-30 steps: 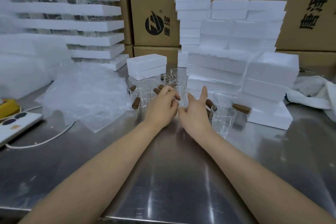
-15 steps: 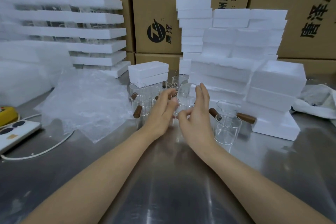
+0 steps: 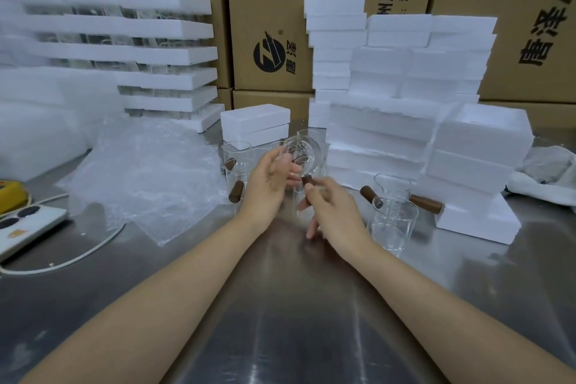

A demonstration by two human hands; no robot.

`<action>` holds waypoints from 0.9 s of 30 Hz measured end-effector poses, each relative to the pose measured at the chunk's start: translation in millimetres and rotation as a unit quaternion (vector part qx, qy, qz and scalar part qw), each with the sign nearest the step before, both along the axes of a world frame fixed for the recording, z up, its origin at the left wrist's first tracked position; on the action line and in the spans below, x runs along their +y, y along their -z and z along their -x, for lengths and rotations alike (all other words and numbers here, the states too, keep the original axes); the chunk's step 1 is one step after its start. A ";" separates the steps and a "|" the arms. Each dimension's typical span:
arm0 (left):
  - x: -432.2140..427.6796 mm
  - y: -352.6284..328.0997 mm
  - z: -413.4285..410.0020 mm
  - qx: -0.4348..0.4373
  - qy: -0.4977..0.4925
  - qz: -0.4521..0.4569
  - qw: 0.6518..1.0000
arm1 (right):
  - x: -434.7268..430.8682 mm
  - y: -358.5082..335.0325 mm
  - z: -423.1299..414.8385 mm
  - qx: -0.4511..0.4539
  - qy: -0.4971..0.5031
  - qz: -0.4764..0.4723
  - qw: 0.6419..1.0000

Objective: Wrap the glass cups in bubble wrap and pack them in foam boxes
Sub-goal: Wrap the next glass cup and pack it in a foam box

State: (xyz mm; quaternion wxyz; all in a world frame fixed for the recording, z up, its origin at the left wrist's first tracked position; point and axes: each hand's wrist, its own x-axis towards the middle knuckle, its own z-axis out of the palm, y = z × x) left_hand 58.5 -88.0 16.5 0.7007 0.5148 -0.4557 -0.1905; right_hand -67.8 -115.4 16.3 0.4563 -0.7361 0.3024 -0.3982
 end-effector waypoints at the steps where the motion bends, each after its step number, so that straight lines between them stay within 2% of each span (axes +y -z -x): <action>1: 0.5 -0.3 0.1 -0.001 0.001 0.004 1.000 | 1.0 1.0 -0.6 0.003 -0.029 -0.009 1.000; 8: 5.1 -3.9 2.7 -0.011 0.014 0.005 1.000 | 3.4 0.7 -3.2 -0.021 -0.087 -0.063 0.994; 12: 4.0 -1.9 1.0 -0.023 0.013 0.006 1.000 | 0.8 2.1 -3.6 -0.050 -0.087 -0.089 0.991; 15: 3.2 -0.9 1.0 -0.035 0.010 0.003 0.999 | -0.1 4.9 -5.2 -0.054 -0.049 -0.070 0.995; 20: 5.1 -3.5 3.2 -0.038 0.018 0.022 0.999 | -6.6 2.7 -1.9 -0.158 -0.052 -0.099 0.981; 22: 4.0 -3.2 2.7 -0.042 0.029 0.011 0.999 | -8.2 0.1 -2.4 -0.220 -0.101 -0.182 0.953; 24: 3.9 -3.0 4.1 -0.046 0.045 -0.019 0.998 | -7.4 -3.3 -2.4 -0.269 -0.167 -0.278 0.907; 27: 4.4 -3.1 5.3 -0.029 0.083 -0.064 0.994 | -5.5 -8.1 -0.4 -0.291 -0.227 -0.391 0.843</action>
